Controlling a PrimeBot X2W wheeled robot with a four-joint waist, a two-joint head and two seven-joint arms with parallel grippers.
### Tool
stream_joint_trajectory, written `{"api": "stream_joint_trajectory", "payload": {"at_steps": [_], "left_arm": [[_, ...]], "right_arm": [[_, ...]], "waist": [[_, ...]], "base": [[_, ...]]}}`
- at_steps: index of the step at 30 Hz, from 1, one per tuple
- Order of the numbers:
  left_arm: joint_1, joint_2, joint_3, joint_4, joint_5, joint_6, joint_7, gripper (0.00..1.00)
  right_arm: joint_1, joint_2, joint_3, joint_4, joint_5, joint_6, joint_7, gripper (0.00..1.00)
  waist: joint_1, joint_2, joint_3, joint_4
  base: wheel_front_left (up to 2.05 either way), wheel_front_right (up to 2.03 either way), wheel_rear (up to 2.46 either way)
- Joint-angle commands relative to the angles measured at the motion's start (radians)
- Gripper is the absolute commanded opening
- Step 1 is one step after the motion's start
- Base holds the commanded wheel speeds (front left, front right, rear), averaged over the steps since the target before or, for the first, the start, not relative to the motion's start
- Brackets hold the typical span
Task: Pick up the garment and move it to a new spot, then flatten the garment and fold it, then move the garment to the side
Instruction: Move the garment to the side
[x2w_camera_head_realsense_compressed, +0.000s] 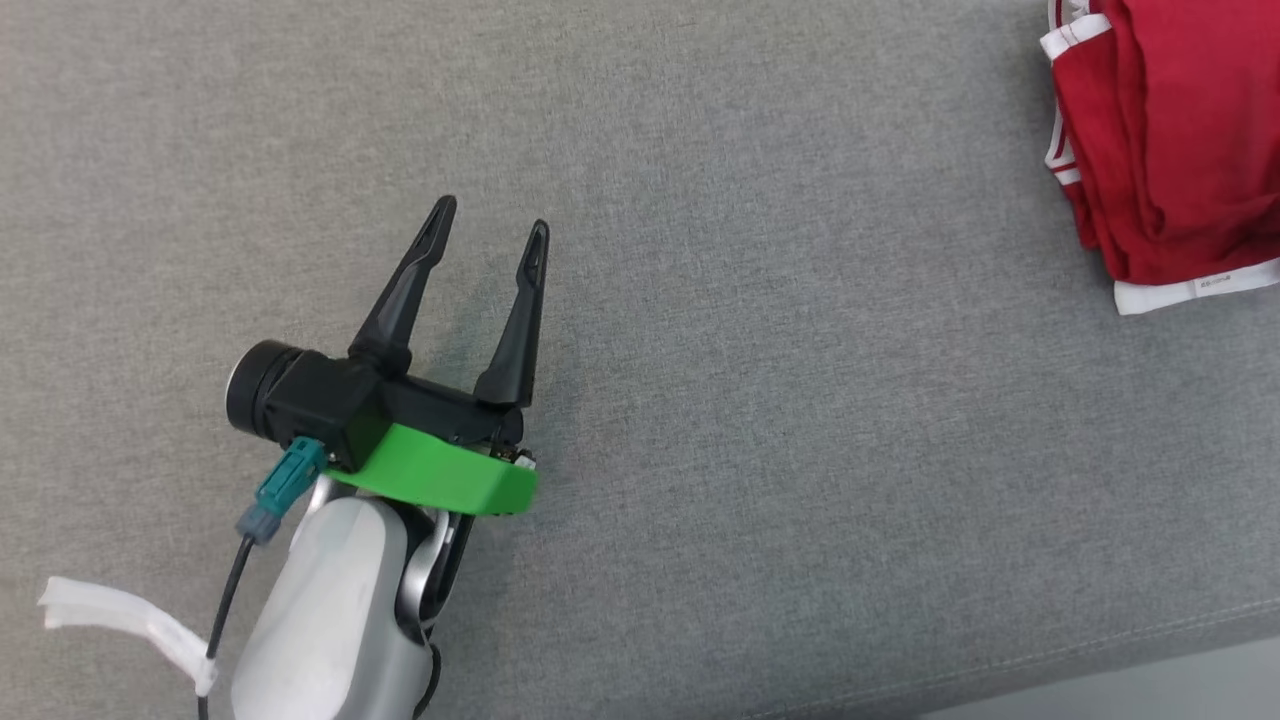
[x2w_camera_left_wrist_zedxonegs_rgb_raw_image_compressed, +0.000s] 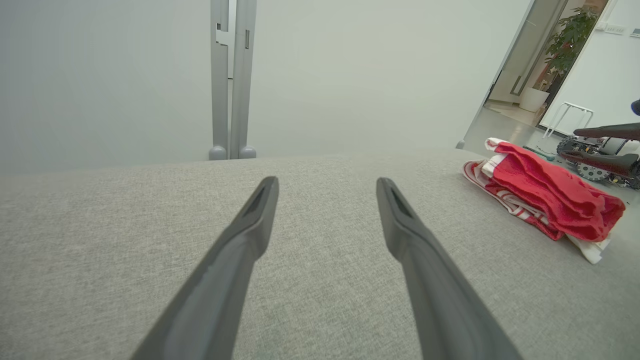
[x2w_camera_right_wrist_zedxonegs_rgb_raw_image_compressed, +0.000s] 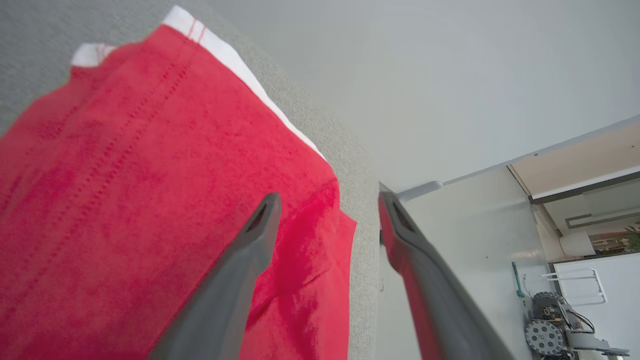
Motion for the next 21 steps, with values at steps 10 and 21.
{"api": "stream_joint_trajectory", "payload": {"at_steps": [10,21], "left_arm": [[0.123,-0.016,0.124,-0.011,-0.015,-0.003,-0.002,1.0],[0.229,-0.019,0.206,-0.016,0.007,-0.003,-0.001,1.0]], "right_arm": [[0.083,0.194,-0.02,-0.142,0.146,-0.002,-0.073,1.0],[0.367,0.452,-0.156,-0.316,0.115,-0.002,-0.175,1.0]], "waist": [[0.0,-0.0001,-0.234,0.066],[0.0,-0.0001,-0.322,0.11]], "base": [[0.0,0.0,0.0],[0.0,0.0,0.0]]}}
